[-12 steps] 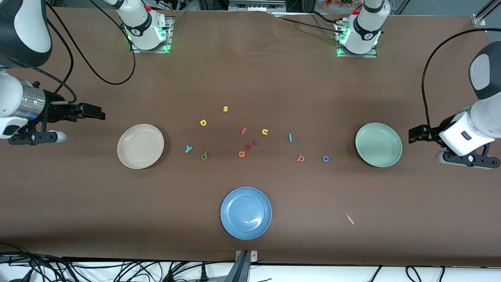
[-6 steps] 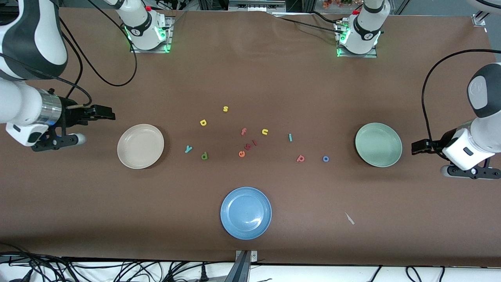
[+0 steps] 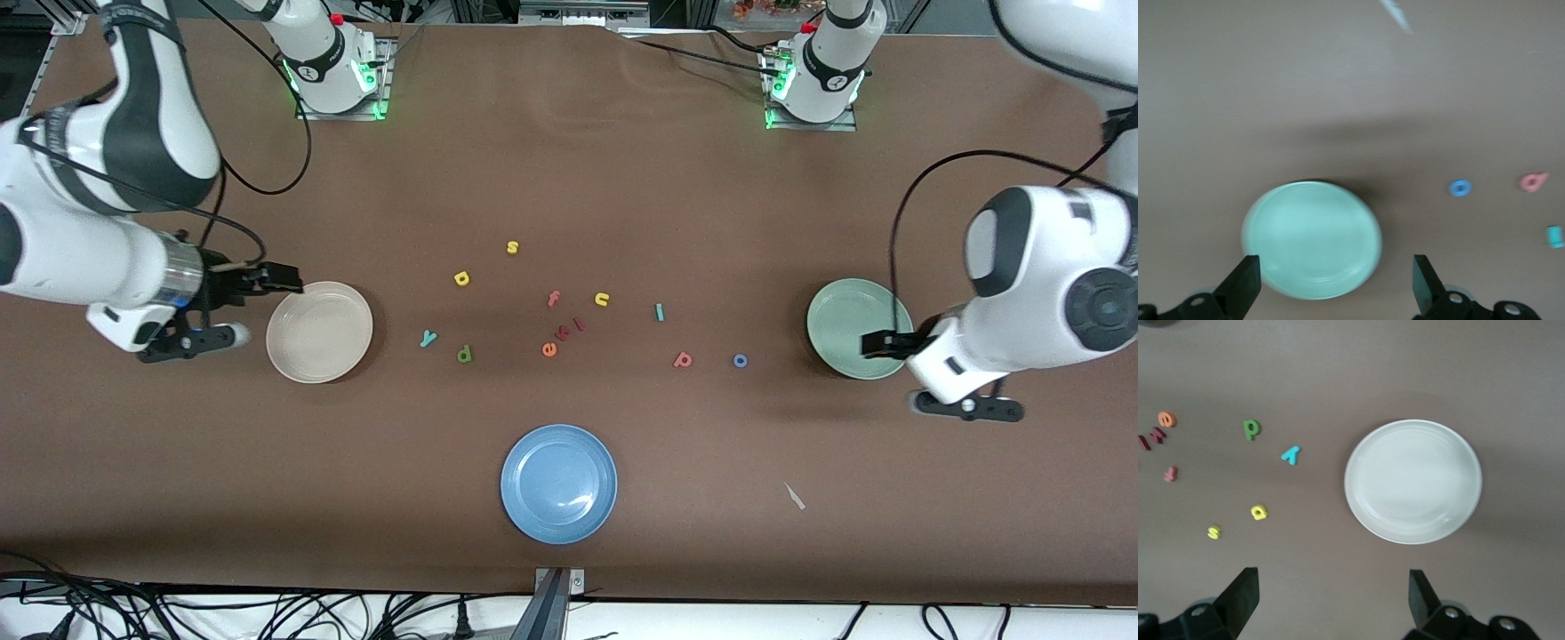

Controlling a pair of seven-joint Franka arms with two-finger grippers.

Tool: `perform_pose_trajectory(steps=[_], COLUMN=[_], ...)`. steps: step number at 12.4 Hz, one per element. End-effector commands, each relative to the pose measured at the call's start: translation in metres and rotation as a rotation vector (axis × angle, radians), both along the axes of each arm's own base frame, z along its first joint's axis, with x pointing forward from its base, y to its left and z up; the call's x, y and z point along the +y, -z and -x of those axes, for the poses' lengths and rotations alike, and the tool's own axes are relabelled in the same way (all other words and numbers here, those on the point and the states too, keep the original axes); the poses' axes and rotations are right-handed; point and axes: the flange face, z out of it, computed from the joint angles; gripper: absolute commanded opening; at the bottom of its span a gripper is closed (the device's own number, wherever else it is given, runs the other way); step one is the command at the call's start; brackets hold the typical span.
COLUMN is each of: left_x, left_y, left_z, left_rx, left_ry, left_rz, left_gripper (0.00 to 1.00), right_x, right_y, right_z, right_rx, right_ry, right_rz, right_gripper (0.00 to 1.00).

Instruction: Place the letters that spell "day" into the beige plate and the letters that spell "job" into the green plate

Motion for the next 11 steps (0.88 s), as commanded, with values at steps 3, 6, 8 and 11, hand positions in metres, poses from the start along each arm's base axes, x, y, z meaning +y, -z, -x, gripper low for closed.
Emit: perform_pose_trajectory(steps=[3, 6, 8, 11], left_x=[-0.064, -0.089, -0.107, -0.128], left_y=[0.085, 0.144, 0.17, 0.195], left_z=[0.009, 0.021, 0.028, 0.035], left_rx=[0.045, -0.02, -0.03, -0.026], left_ry=[-0.111, -0.184, -0.24, -0.27], left_rz=[0.05, 0.034, 0.018, 0.003], left_gripper=[1.0, 1.0, 1.0, 0.98], right_x=[0.068, 0.104, 0.121, 0.132], right_y=[0.03, 0.084, 0.109, 0.148], right_z=[0.013, 0.031, 0.039, 0.037], right_rx=[-0.01, -0.067, -0.074, -0.076], right_ry=[0.174, 0.263, 0.31, 0.381], right_rz=[0.044, 0.128, 0.141, 0.168], right_gripper=[0.99, 0.99, 0.99, 0.99])
